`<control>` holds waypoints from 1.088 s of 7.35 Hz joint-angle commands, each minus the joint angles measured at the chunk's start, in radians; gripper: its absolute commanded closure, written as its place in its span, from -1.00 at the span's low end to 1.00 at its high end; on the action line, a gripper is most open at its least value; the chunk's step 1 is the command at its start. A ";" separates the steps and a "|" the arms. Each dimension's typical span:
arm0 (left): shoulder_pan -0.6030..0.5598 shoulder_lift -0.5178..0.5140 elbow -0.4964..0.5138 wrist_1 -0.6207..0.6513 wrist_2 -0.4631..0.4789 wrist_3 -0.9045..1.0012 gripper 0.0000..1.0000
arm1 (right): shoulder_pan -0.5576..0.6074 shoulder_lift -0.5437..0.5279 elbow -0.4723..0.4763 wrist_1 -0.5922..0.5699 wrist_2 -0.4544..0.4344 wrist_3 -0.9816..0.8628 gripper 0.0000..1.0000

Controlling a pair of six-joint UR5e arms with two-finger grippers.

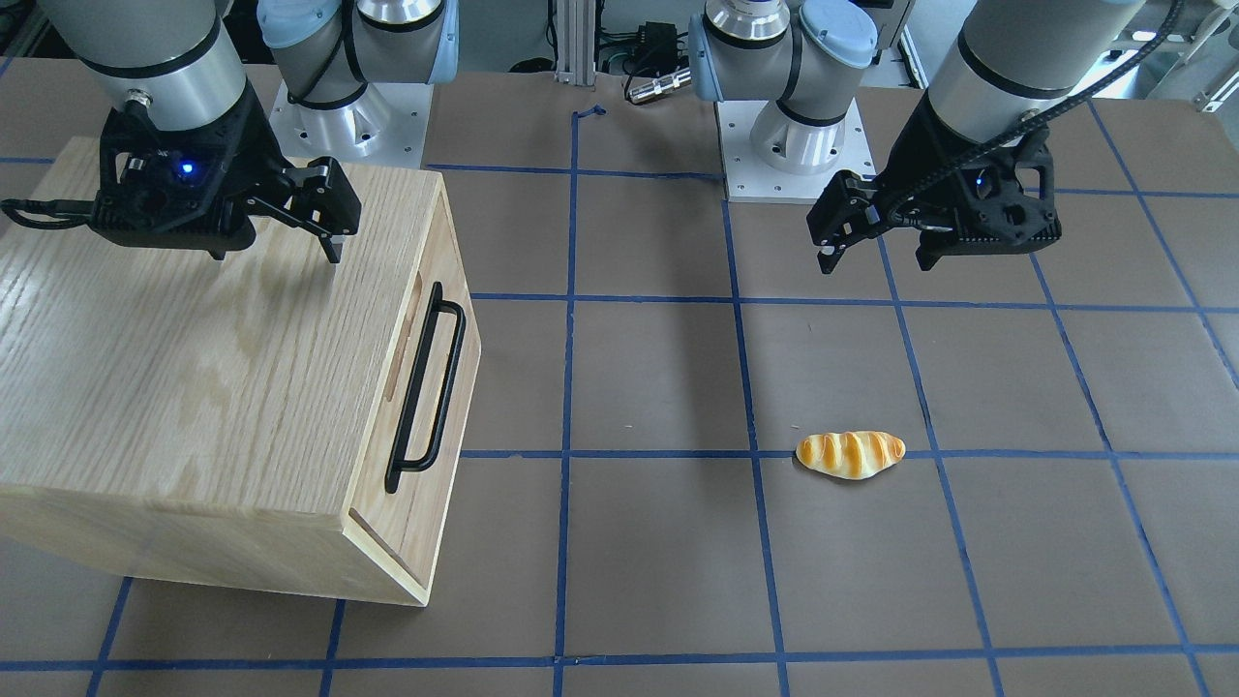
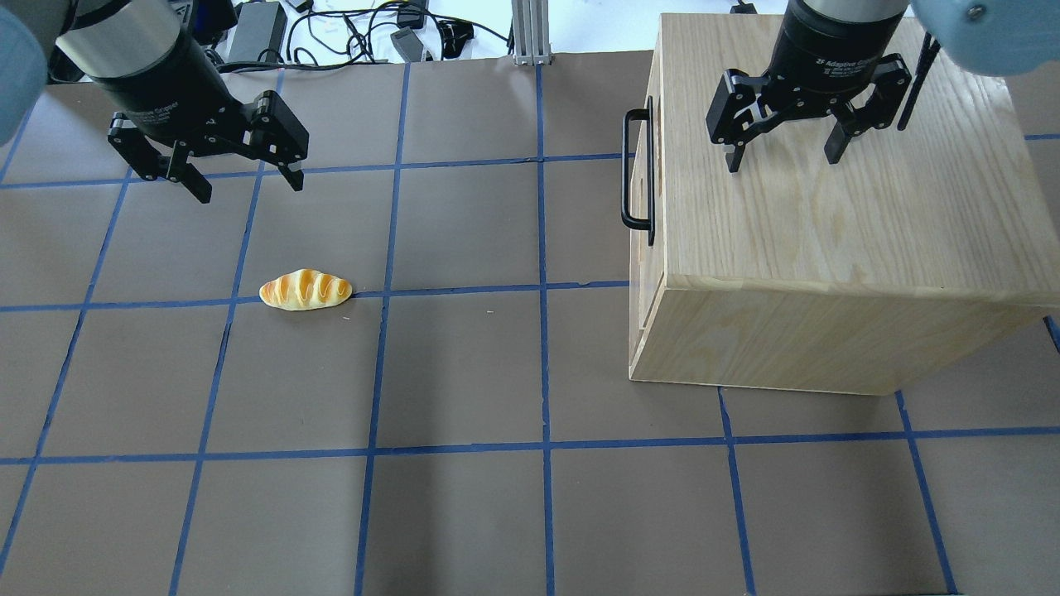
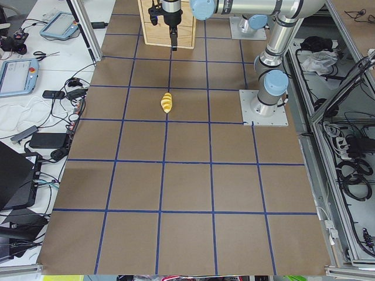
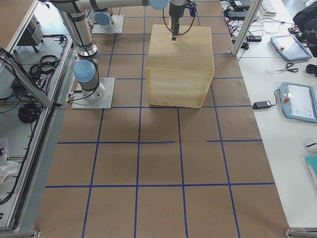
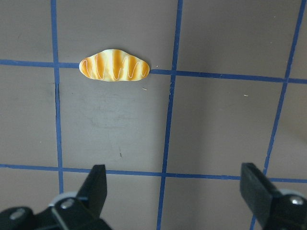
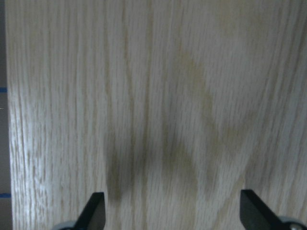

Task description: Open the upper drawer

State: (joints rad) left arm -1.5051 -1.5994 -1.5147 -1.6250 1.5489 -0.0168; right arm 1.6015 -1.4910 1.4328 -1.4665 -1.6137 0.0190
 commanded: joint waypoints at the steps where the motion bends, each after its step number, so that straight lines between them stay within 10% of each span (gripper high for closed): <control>1: 0.000 0.013 -0.021 0.007 0.002 0.000 -1.00 | 0.000 0.000 0.000 0.000 0.000 0.001 -1.00; 8: 0.006 -0.019 0.069 -0.027 0.005 0.000 -1.00 | 0.000 0.000 0.000 0.000 0.000 -0.001 -1.00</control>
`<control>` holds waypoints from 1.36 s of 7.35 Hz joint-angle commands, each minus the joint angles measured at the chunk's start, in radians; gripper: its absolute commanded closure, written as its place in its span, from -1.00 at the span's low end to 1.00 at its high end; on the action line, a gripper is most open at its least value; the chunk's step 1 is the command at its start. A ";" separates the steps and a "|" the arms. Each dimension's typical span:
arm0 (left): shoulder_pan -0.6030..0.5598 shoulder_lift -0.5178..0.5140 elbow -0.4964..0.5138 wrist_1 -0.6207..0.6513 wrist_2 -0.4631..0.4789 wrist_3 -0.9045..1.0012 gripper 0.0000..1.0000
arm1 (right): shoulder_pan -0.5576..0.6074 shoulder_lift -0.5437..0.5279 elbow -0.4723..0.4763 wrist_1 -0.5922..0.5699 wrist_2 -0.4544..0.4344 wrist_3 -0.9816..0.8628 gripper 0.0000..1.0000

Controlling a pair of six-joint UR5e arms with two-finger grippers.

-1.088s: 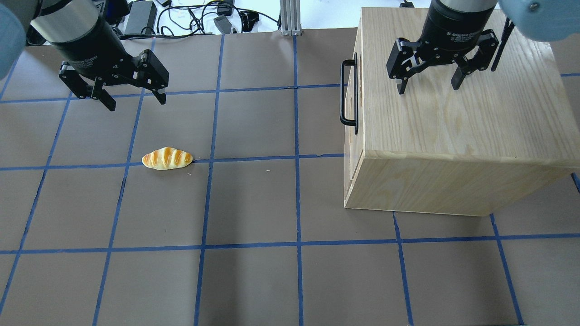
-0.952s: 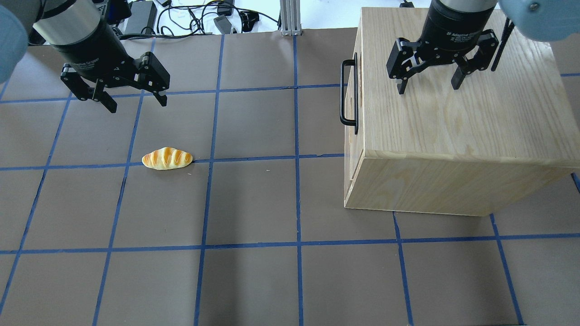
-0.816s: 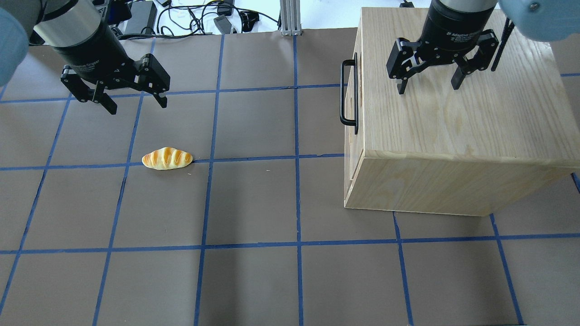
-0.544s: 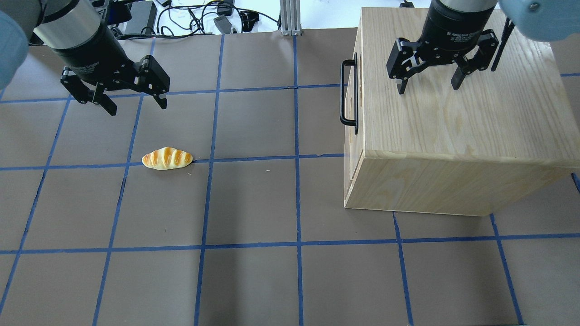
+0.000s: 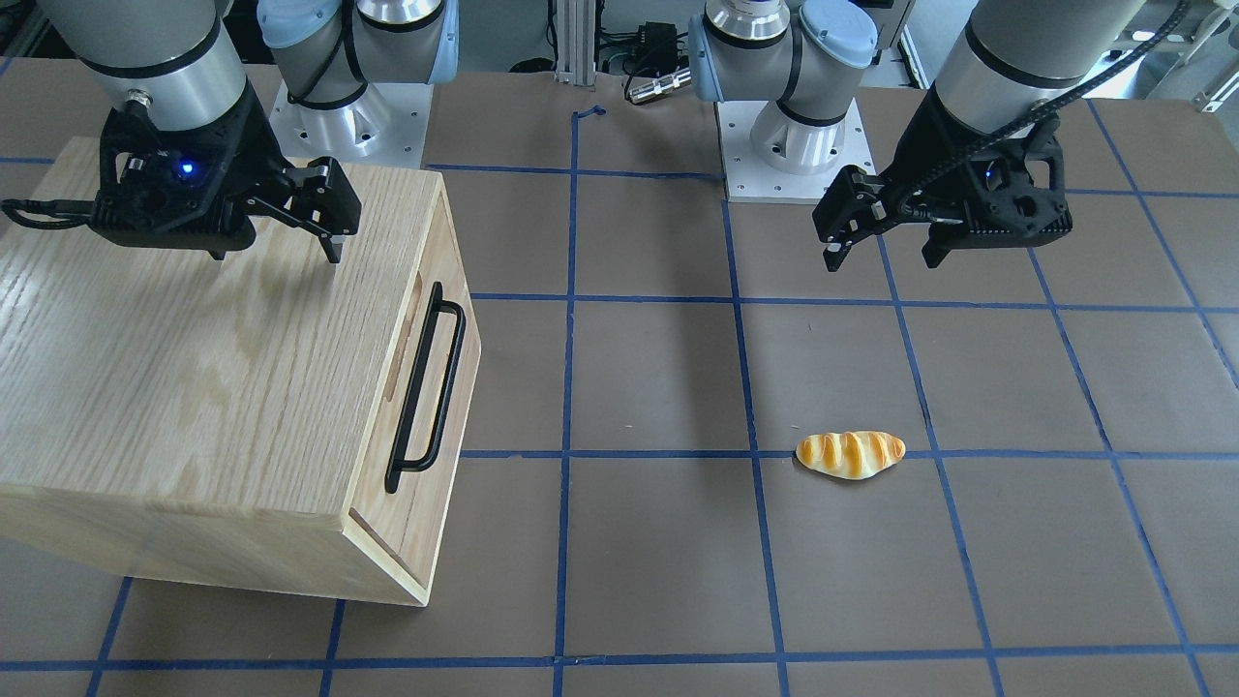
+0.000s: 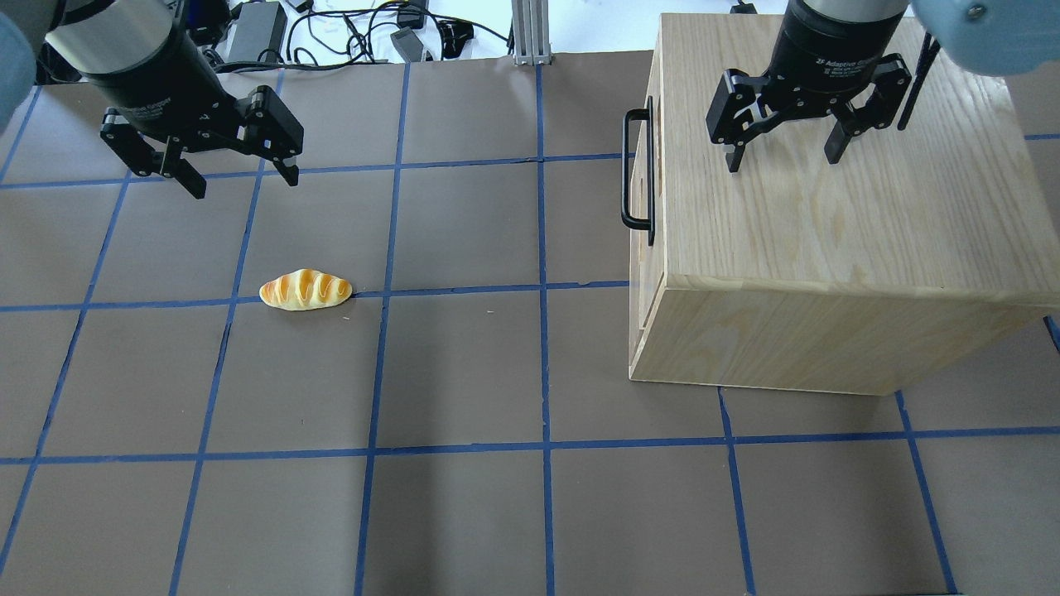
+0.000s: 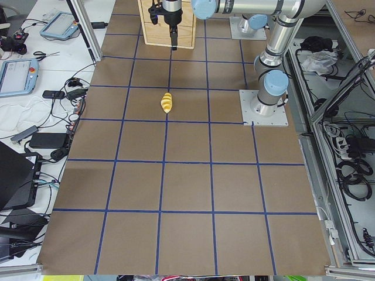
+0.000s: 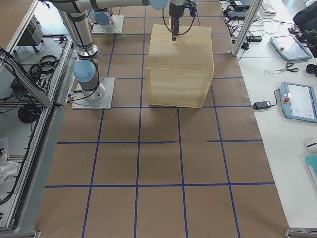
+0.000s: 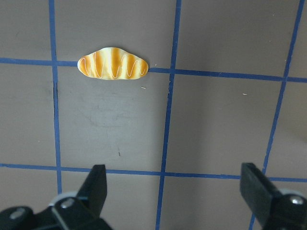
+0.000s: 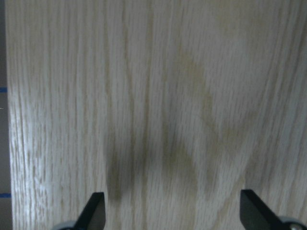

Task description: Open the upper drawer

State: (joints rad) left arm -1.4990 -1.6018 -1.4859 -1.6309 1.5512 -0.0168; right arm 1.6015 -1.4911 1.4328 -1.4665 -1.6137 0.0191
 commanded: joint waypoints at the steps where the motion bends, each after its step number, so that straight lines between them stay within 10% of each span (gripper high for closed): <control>1: 0.000 -0.018 0.053 -0.059 0.003 0.000 -1.00 | 0.000 0.000 0.000 0.000 0.000 -0.001 -1.00; 10: -0.074 -0.041 0.050 -0.012 0.004 -0.096 -1.00 | 0.000 0.000 0.000 0.000 0.000 -0.001 -1.00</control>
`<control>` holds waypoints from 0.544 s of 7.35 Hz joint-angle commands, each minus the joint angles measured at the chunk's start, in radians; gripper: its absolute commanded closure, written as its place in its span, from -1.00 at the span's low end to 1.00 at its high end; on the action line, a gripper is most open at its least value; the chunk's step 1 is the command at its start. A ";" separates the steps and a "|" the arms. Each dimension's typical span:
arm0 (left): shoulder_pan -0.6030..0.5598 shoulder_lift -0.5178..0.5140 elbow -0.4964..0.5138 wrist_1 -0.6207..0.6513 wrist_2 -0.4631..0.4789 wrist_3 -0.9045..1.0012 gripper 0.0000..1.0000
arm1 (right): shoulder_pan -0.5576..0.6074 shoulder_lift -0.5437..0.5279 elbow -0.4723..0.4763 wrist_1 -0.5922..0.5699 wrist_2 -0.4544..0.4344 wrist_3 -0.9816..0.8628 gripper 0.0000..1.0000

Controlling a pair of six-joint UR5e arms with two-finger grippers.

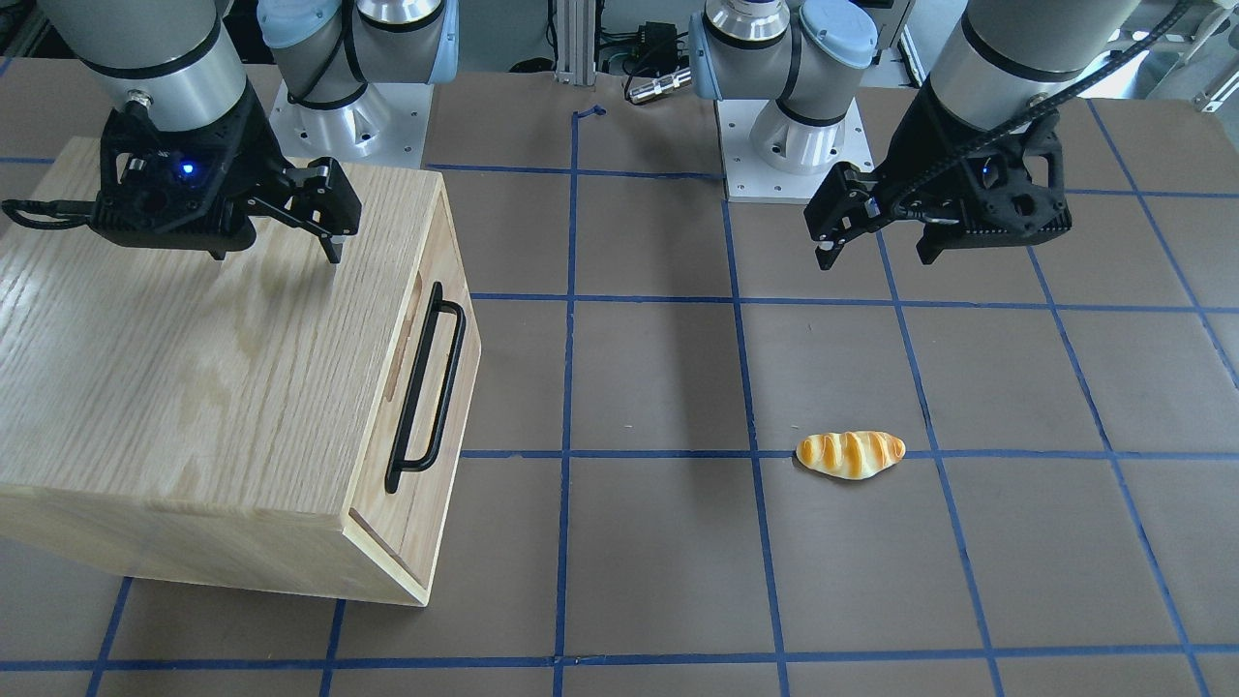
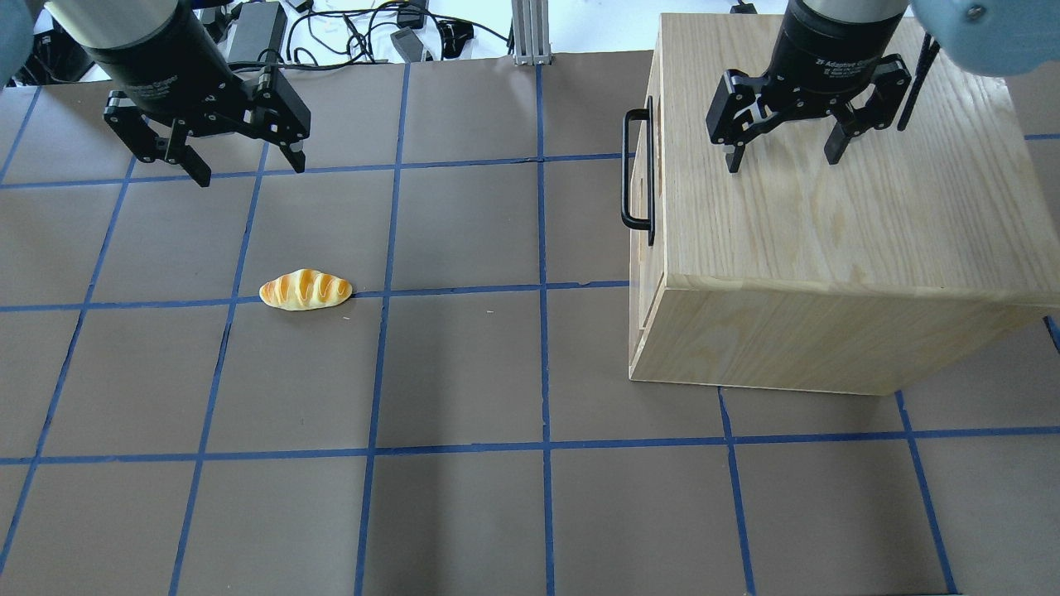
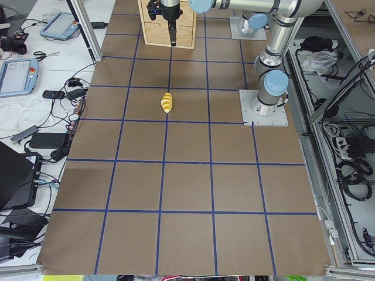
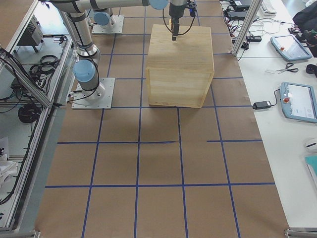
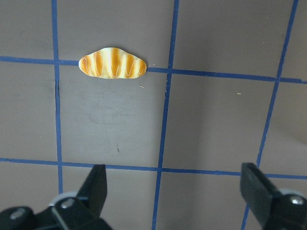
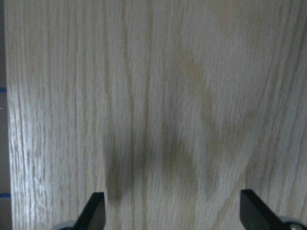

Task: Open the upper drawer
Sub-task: 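Move the left gripper toward the black handle on the wooden cabinet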

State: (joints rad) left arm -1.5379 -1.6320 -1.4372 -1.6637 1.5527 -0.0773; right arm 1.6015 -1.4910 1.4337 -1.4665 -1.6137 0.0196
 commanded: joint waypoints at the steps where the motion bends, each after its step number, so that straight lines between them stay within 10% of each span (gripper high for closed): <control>1: -0.075 -0.032 0.001 0.097 -0.011 -0.074 -1.00 | 0.000 0.000 0.001 0.000 0.000 0.000 -1.00; 4: -0.186 -0.100 0.003 0.180 -0.013 -0.226 -1.00 | 0.000 0.000 -0.001 0.000 0.000 0.000 -1.00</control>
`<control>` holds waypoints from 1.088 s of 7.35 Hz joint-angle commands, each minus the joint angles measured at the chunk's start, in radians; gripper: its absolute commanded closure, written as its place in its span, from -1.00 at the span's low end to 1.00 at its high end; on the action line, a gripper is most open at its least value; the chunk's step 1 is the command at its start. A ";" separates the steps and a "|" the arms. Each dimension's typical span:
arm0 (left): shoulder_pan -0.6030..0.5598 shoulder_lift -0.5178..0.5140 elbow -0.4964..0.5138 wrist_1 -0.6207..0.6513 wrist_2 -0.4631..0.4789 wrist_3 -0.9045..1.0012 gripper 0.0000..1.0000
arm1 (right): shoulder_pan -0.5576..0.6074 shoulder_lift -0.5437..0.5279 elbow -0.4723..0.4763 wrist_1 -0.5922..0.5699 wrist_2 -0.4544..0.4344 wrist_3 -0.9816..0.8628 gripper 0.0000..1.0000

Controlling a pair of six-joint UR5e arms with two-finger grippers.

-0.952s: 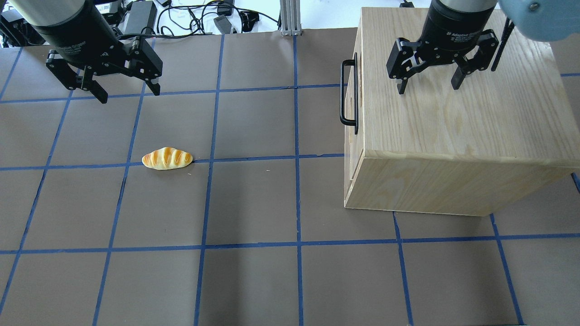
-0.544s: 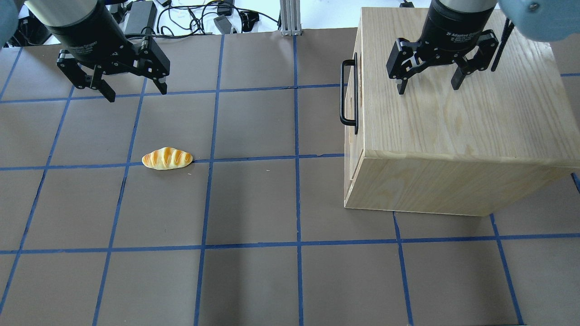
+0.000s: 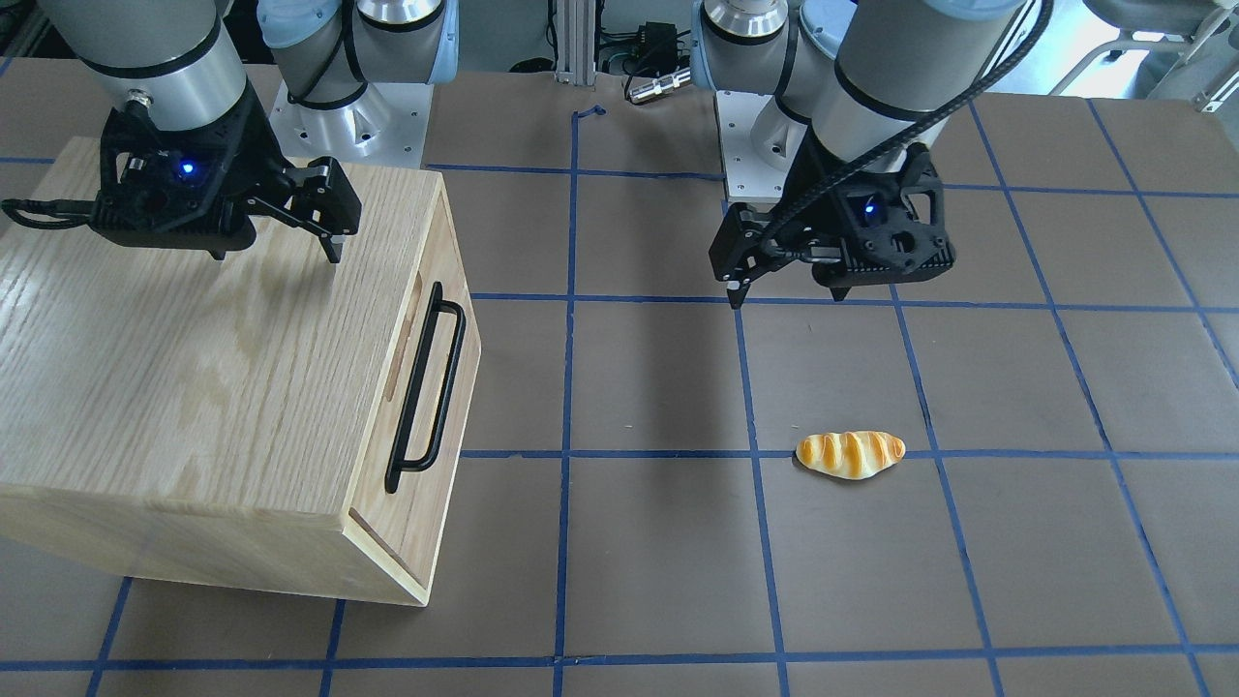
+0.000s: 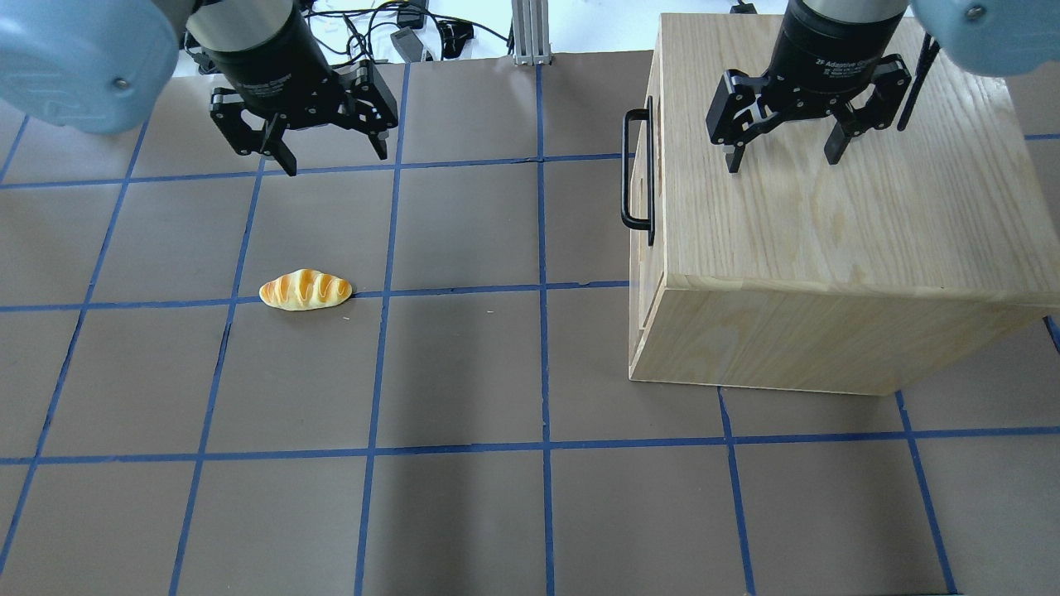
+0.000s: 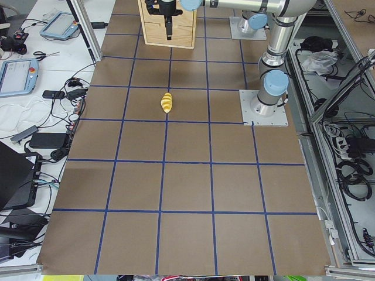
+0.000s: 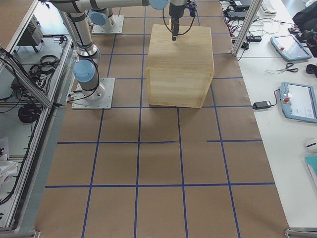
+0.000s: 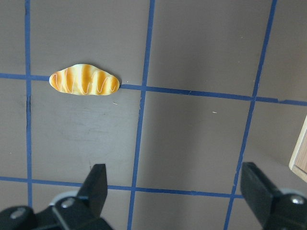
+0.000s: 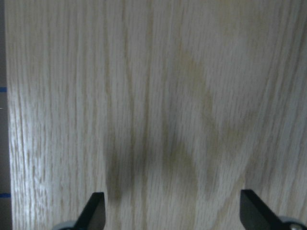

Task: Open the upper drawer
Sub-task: 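Move the left gripper toward the black handle on the wooden cabinet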

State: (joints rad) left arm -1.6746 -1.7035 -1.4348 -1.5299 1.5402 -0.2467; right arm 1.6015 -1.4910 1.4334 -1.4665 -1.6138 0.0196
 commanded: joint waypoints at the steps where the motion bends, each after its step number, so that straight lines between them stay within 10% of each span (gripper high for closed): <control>1: -0.078 -0.051 0.001 0.112 -0.003 -0.093 -1.00 | 0.000 0.000 -0.001 0.000 0.000 -0.001 -1.00; 8: -0.203 -0.205 0.007 0.327 -0.221 -0.192 -1.00 | 0.000 0.000 -0.001 0.000 0.000 0.000 -1.00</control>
State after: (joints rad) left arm -1.8604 -1.8884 -1.4293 -1.2214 1.3314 -0.4411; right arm 1.6015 -1.4910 1.4328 -1.4665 -1.6137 0.0198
